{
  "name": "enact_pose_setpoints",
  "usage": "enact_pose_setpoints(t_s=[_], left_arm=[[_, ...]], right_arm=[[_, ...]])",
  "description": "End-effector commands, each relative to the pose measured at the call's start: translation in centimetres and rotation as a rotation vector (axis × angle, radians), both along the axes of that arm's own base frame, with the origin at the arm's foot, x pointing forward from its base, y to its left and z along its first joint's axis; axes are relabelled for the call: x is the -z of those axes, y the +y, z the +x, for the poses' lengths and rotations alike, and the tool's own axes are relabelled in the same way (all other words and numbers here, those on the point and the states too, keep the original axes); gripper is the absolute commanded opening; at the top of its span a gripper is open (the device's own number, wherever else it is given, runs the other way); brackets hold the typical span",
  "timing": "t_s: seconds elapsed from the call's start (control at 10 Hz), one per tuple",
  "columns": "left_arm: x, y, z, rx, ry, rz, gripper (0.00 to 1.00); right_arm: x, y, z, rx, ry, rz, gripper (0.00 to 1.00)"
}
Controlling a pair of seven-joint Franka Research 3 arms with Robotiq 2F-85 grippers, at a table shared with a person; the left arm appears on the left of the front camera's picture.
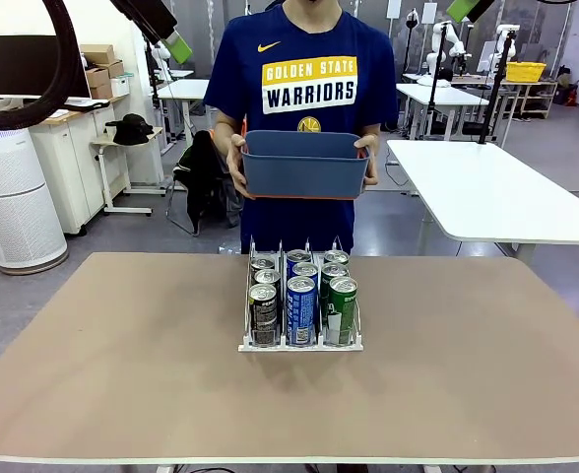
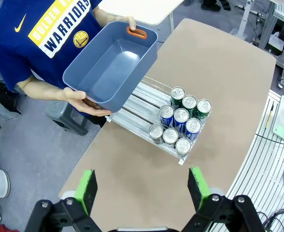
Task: Fill the beverage cans into the dispenser.
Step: Place the picked Ionic drink in the line of the Automatic Can Dispenser with the same cans.
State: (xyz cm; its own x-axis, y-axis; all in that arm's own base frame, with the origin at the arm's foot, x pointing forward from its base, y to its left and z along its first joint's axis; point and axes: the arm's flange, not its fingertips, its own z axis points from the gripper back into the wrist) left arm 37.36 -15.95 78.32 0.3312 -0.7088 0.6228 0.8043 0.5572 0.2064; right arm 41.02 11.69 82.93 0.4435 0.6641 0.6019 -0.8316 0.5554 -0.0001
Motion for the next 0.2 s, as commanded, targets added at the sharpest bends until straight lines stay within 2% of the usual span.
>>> enact_pose_setpoints(t_s=[0.0, 0.1], left_arm=[[0.07, 0.2, 0.09, -0.003, 0.004, -0.001, 1.0], [0.07, 0.2, 0.09, -0.003, 0.004, -0.001, 1.0]], right_arm=[[0.09, -0.07, -0.3, 0.0, 0.002, 0.0, 1.0], [0.09, -0.07, -0.3, 0.0, 0.002, 0.0, 1.0]])
